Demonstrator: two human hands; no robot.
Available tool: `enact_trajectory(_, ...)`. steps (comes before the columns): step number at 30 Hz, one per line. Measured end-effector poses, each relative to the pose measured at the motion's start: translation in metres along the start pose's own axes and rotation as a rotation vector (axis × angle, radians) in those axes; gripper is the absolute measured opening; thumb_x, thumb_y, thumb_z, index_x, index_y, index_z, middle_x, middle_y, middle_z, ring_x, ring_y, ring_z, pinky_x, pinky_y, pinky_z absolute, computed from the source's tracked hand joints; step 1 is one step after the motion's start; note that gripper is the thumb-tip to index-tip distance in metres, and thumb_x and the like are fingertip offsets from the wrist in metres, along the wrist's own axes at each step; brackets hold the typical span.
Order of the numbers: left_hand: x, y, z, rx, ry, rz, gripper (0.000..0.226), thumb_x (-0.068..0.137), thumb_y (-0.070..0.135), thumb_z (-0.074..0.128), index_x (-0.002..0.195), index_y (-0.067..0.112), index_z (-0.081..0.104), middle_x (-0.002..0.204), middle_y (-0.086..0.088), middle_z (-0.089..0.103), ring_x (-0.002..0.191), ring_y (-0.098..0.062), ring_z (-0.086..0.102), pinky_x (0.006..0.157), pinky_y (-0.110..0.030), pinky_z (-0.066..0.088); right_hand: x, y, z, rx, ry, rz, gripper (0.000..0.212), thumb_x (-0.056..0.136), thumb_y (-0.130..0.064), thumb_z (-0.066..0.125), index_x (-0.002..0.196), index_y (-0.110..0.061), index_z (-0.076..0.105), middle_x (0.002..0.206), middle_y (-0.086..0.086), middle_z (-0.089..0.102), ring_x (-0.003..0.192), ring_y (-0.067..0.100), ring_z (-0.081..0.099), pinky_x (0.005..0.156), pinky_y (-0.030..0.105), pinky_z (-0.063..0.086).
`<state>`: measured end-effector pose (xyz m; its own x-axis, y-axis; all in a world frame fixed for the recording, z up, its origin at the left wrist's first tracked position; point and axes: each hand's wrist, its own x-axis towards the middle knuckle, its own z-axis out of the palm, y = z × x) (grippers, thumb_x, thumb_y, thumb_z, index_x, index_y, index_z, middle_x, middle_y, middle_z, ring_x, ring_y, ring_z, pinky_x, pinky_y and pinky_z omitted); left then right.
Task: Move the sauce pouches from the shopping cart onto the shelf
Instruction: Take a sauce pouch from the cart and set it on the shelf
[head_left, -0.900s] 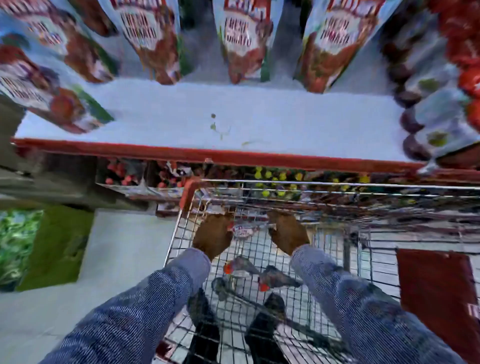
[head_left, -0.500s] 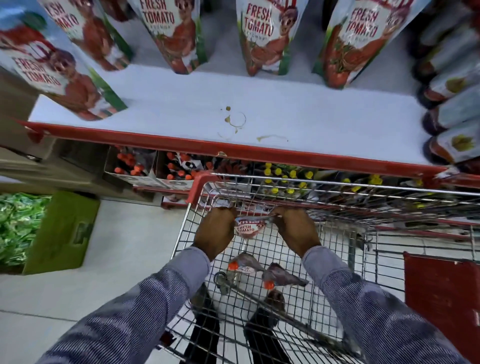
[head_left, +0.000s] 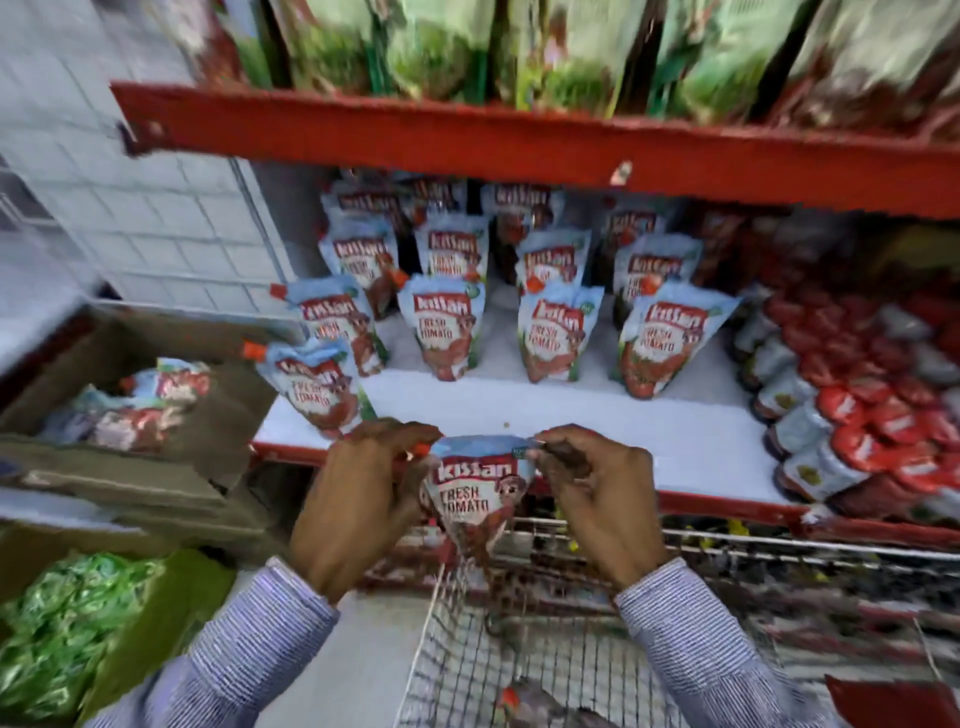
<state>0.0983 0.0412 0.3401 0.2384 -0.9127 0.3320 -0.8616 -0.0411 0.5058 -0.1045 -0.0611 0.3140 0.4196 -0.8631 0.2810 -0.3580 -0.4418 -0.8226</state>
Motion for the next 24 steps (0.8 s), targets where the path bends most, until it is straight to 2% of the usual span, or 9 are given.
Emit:
enact_trajectory(4,0.03,-0.011,-0.032,0.098,0.051,-0.005,0.024,0.08,0.019,0.065,0.103,0.023,0.072,0.091,-0.001,0.076,0.074,-0.023,0.068,0.069,-0.032,0.054,0.034,-0.029,0.012,-0.003,0.069,-0.045,0.009,0.08,-0.016,0.072,0.082,-0.024,0.071,0.078,-0.008,0.074,0.074,0.002,0.068,0.073,0.027,0.057)
enact_trajectory(7,0.052,-0.016,-0.041,0.108,0.081,-0.015,0.017,0.079,0.012,0.067,0.093,0.019,0.074,0.086,-0.01,0.076,0.074,-0.033,0.068,0.063,-0.037,0.056,0.056,-0.041,0.024,0.002,0.075,-0.039,0.009,0.08,-0.011,0.071,0.083,-0.019,0.073,0.075,-0.006,0.072,0.071,0.002,0.066,0.072,0.022,0.054)
enact_trajectory(9,0.067,-0.02,-0.041,0.094,0.077,-0.053,0.01,0.08,0.01,0.068,0.087,0.013,0.073,0.088,-0.013,0.076,0.077,-0.035,0.068,0.066,-0.041,0.058,0.069,-0.045,0.032,-0.033,0.07,-0.029,0.006,0.081,-0.011,0.07,0.083,-0.016,0.073,0.074,-0.005,0.072,0.07,0.001,0.065,0.069,0.017,0.052)
enact_trajectory(13,0.088,-0.034,-0.035,0.078,0.035,-0.11,0.015,0.081,0.005,0.066,0.092,0.011,0.075,0.093,-0.013,0.076,0.079,-0.033,0.069,0.071,-0.044,0.061,0.091,-0.041,0.05,-0.091,0.092,-0.008,0.007,0.08,-0.009,0.07,0.082,-0.015,0.073,0.075,-0.001,0.074,0.069,0.01,0.066,0.071,0.026,0.055)
enact_trajectory(17,0.098,-0.042,-0.026,0.134,-0.001,-0.078,0.023,0.075,-0.001,0.064,0.088,0.013,0.076,0.084,-0.015,0.076,0.072,-0.033,0.068,0.063,-0.037,0.058,0.102,-0.028,0.063,-0.119,0.08,0.034,0.009,0.08,-0.008,0.07,0.083,-0.016,0.073,0.076,0.0,0.074,0.068,0.01,0.065,0.073,0.03,0.057)
enact_trajectory(21,0.101,-0.047,-0.016,0.162,0.001,-0.091,0.023,0.076,-0.005,0.06,0.084,0.011,0.075,0.082,-0.018,0.075,0.071,-0.035,0.067,0.057,-0.027,0.042,0.104,-0.013,0.076,-0.112,0.07,0.074,0.006,0.081,-0.012,0.069,0.086,-0.015,0.072,0.08,0.002,0.075,0.072,0.011,0.067,0.076,0.037,0.058)
enact_trajectory(24,0.105,-0.054,-0.013,0.143,-0.021,-0.075,0.024,0.076,-0.007,0.058,0.084,0.009,0.075,0.083,-0.018,0.076,0.071,-0.034,0.068,0.059,-0.026,0.042,0.106,-0.011,0.076,-0.095,0.07,0.071,0.007,0.083,-0.013,0.068,0.089,-0.012,0.072,0.082,0.003,0.075,0.073,0.011,0.067,0.074,0.032,0.058)
